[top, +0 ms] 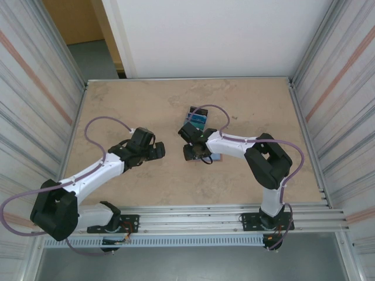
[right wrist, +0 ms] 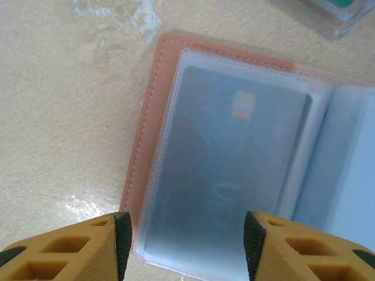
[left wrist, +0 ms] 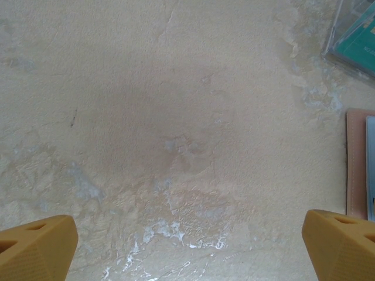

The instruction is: Take the credit cards out of the card holder

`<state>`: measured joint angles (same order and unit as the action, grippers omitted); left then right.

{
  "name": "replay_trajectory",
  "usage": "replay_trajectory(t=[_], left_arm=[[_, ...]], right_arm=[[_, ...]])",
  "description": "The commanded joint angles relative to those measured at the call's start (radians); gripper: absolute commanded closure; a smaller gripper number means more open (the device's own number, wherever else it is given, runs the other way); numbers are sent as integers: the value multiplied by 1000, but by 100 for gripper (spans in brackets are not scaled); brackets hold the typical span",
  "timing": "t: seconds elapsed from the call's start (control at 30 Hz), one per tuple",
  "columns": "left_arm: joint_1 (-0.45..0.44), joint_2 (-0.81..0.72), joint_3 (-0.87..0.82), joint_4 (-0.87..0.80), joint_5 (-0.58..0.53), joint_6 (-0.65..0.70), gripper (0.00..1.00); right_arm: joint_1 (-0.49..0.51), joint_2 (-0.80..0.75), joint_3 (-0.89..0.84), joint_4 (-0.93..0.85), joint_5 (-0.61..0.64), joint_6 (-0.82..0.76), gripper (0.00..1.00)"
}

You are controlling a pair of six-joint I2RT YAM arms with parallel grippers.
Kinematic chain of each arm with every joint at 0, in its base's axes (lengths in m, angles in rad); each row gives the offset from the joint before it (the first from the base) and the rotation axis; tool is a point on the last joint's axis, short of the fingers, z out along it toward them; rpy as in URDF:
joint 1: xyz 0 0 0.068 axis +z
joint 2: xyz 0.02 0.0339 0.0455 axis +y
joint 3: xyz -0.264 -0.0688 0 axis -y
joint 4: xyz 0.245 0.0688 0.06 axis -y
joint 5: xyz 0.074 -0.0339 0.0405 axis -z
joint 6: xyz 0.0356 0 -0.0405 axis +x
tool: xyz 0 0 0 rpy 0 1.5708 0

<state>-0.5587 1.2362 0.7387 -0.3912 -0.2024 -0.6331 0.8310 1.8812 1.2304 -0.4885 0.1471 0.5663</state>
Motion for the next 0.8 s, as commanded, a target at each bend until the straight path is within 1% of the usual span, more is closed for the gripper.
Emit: replay_trajectory(t=[0.0, 0.07, 0.2, 0.43, 0.63, 0.77], left_arm=[[-9, 7, 35, 3, -14, -12, 1], [-9, 10, 37, 3, -14, -10, 1], [-12, 14, 42, 4, -14, -8, 1], [-26, 15, 34, 18, -32, -10, 1], [-61, 25, 11, 63, -61, -30, 1], [-117, 103, 19, 97, -101, -56, 1]], right_arm=[[-18, 24, -35, 4, -37, 13, 50], [-27, 25, -49, 17, -64, 15, 58], [-30, 25, -56, 17, -96, 8, 76], [-22, 0, -49, 23, -166, -5, 100], [9, -47, -49, 30, -224, -12, 100], [26, -67, -52, 22, -202, 4, 100]])
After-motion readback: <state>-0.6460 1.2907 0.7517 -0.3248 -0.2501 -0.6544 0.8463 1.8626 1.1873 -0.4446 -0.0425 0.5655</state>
